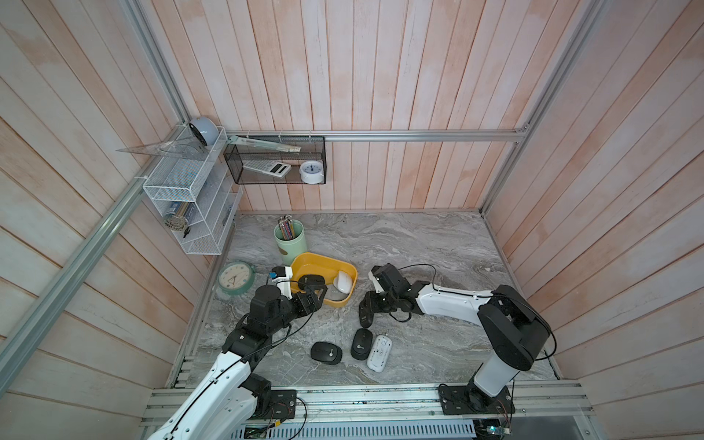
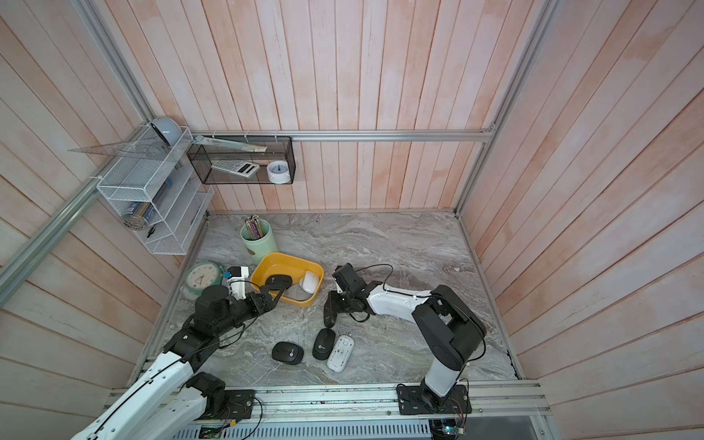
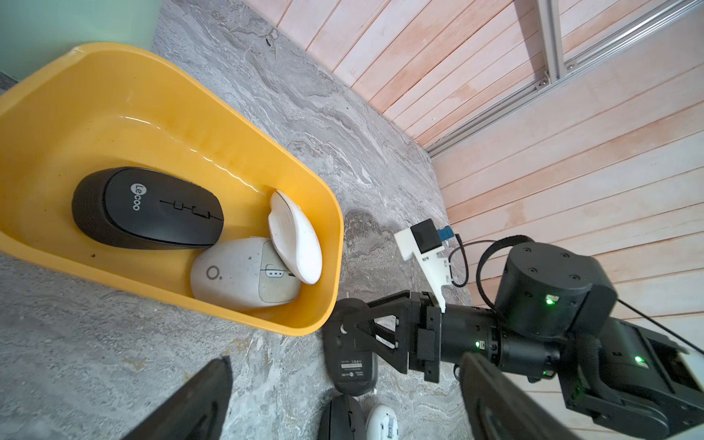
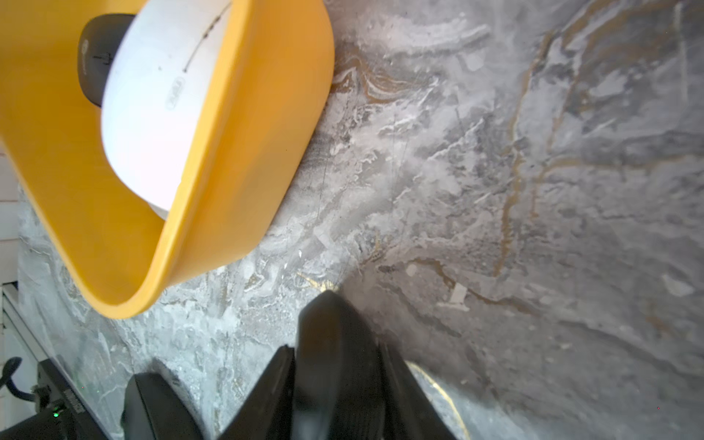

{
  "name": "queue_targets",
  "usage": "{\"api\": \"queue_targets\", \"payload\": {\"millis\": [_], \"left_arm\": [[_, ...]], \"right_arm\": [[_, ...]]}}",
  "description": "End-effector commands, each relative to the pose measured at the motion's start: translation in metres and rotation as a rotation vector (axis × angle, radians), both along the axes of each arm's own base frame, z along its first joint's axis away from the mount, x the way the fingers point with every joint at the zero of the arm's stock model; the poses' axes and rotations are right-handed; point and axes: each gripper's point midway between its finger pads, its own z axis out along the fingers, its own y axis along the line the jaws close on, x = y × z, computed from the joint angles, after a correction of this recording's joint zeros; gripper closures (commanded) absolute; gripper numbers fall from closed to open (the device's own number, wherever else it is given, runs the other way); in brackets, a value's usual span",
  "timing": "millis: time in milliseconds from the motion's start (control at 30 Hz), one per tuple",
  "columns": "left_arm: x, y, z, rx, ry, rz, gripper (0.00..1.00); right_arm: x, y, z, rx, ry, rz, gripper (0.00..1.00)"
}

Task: Put the mouse in the storage box
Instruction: Pick up the mouse from the center of the board.

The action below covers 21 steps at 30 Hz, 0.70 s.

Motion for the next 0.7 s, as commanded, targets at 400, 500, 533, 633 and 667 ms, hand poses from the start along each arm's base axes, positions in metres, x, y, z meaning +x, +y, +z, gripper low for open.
{"api": "queue_targets", "payload": {"millis": [400, 500, 533, 633, 667], "left_arm": [[-0.011, 0.036, 0.055, 0.069, -0.184, 0.132, 0.01], [-0.024, 0.055, 0.085, 0.090, -0.269, 0.196, 0.00], [-0.029, 0.061, 0.095, 0.095, -0.296, 0.219, 0.00], [-0.047, 0.087, 0.129, 0.115, -0.381, 0.317, 0.00], [-0.053, 0.095, 0.138, 0.127, -0.402, 0.346, 0.00]], "right_arm": [[0.012, -0.018, 0.044, -0.172, -0.108, 0.053, 0.80], [0.022, -0.017, 0.058, -0.231, -0.148, 0.074, 0.81], [0.026, -0.016, 0.064, -0.247, -0.163, 0.081, 0.81], [0.041, -0.009, 0.080, -0.303, -0.211, 0.109, 0.81], [0.046, -0.004, 0.085, -0.323, -0.229, 0.124, 0.81]]}}
